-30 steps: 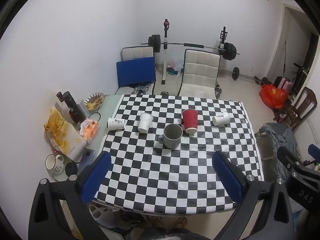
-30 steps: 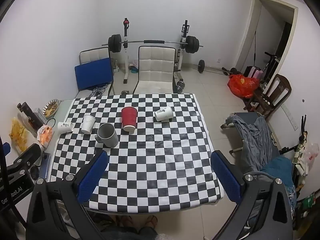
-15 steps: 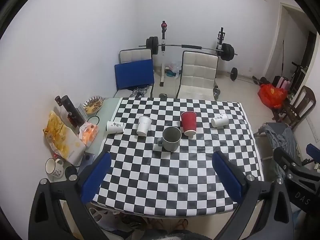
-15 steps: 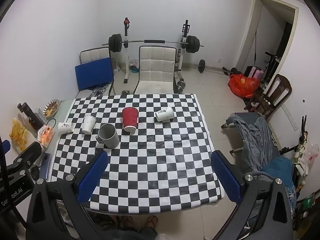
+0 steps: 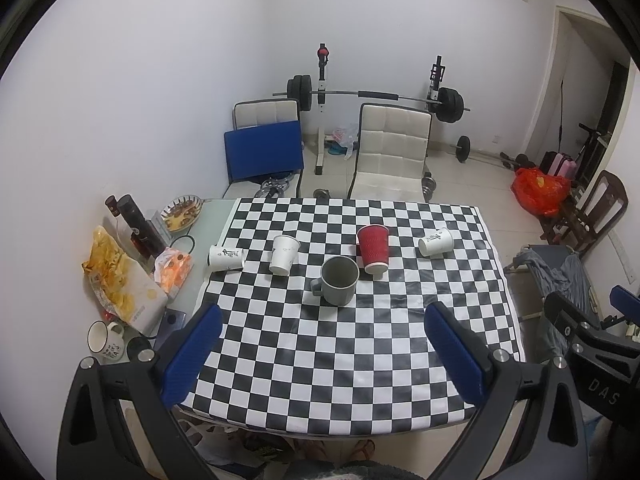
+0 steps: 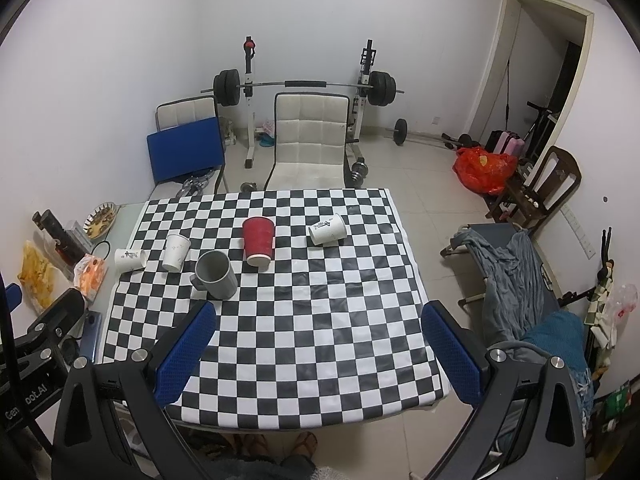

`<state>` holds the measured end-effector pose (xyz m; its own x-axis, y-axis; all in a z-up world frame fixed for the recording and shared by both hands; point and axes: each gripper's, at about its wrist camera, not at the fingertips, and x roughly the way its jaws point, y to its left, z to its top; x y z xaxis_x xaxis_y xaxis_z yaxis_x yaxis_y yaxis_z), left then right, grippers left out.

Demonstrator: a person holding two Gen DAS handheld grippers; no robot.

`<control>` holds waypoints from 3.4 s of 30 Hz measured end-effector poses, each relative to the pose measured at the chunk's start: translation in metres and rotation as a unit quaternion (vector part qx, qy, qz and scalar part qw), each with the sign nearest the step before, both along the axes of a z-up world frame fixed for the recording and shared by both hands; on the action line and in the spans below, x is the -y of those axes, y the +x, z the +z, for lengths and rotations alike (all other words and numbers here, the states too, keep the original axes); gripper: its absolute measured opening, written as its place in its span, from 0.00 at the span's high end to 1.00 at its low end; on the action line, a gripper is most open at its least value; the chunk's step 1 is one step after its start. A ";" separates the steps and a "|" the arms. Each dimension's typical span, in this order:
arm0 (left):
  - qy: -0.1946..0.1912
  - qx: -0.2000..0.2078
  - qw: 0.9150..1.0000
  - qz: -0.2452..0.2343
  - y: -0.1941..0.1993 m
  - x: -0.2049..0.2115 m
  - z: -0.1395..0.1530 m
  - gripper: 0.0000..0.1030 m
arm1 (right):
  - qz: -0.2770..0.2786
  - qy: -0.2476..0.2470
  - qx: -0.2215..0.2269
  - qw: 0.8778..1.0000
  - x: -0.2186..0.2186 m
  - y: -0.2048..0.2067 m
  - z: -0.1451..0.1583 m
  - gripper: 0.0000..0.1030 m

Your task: Flip cup upright

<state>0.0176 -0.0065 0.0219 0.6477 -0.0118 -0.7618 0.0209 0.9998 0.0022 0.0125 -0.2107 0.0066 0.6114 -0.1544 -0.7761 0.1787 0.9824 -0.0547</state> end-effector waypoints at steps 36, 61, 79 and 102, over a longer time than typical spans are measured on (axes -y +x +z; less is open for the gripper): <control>0.003 0.023 1.000 0.002 -0.005 0.000 0.017 0.00 | 0.004 0.004 0.006 1.000 -0.001 0.002 0.012 0.00; -0.001 0.026 1.000 0.002 -0.010 -0.005 0.013 0.00 | 0.006 0.006 0.007 1.000 -0.005 -0.002 0.011 0.00; 0.094 -0.022 0.991 0.094 0.056 0.025 -0.156 0.00 | 0.001 0.060 -0.088 0.994 0.054 0.089 -0.189 0.00; 0.052 -0.112 0.989 0.082 0.177 -0.004 -0.294 0.00 | 0.046 0.047 -0.212 0.975 0.002 0.229 -0.362 0.00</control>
<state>0.1948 -0.0021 -0.2720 0.4489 0.1662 -0.8780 -0.1306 0.9842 0.1195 0.2417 -0.2129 -0.3552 0.2406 -0.0306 -0.9701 0.0709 0.9974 -0.0138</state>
